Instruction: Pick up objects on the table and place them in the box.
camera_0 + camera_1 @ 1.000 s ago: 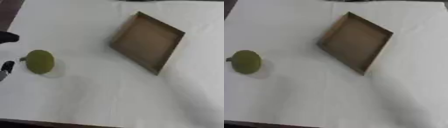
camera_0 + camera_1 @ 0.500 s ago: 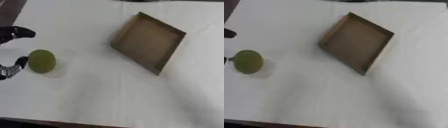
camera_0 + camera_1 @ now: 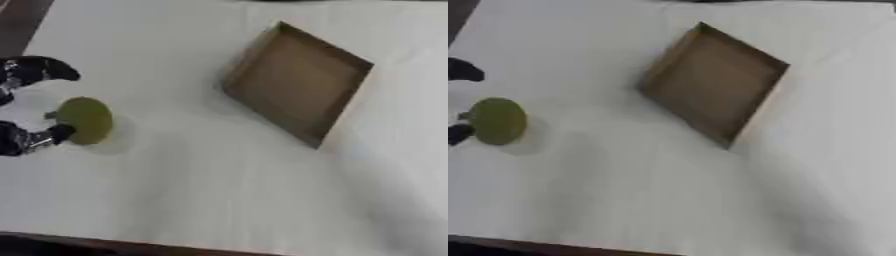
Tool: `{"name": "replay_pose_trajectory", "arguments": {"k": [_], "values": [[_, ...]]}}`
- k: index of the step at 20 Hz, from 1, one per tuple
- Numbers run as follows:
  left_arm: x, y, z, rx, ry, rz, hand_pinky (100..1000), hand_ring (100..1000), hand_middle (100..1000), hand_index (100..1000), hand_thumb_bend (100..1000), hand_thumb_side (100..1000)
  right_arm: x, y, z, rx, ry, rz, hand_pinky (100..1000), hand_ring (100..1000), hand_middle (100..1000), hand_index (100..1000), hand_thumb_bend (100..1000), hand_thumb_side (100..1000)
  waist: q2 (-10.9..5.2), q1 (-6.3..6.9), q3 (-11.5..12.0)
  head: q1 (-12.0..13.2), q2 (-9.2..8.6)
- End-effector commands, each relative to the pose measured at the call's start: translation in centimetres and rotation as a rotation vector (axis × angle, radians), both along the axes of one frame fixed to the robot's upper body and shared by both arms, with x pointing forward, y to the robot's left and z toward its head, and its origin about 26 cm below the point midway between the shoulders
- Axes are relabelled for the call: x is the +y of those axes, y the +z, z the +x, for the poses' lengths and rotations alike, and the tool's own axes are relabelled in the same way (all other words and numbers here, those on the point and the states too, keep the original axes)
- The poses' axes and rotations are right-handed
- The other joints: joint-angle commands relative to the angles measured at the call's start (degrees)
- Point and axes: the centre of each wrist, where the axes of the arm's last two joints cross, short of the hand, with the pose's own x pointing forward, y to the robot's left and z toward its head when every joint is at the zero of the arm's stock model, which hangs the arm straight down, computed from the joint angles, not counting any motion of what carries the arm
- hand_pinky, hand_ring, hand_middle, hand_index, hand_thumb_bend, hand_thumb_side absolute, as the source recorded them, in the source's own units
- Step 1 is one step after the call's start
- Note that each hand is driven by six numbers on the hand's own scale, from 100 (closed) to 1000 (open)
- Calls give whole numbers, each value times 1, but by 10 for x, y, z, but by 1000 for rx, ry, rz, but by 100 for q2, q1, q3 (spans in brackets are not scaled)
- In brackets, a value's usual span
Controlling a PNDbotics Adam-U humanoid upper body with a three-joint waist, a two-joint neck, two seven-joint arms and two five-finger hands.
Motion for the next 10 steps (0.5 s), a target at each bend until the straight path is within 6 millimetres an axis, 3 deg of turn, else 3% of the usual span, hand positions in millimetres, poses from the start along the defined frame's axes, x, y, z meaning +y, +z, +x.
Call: {"name": "replay_pose_trajectory", "arguments": {"k": [1,10], "values": [[6,4,5,-11,51,34,969,956,853,927,425,884,-1,7,-5,-25,2,-20,845,708,606,685,100,525,-144,27,-2,12,-6],[23,-13,20,55,131,12,963,941,803,927,433,891,0,5,-5,-15,7,-19,846,708,606,686,100,524,-146,27,-25,26,-26]]}}
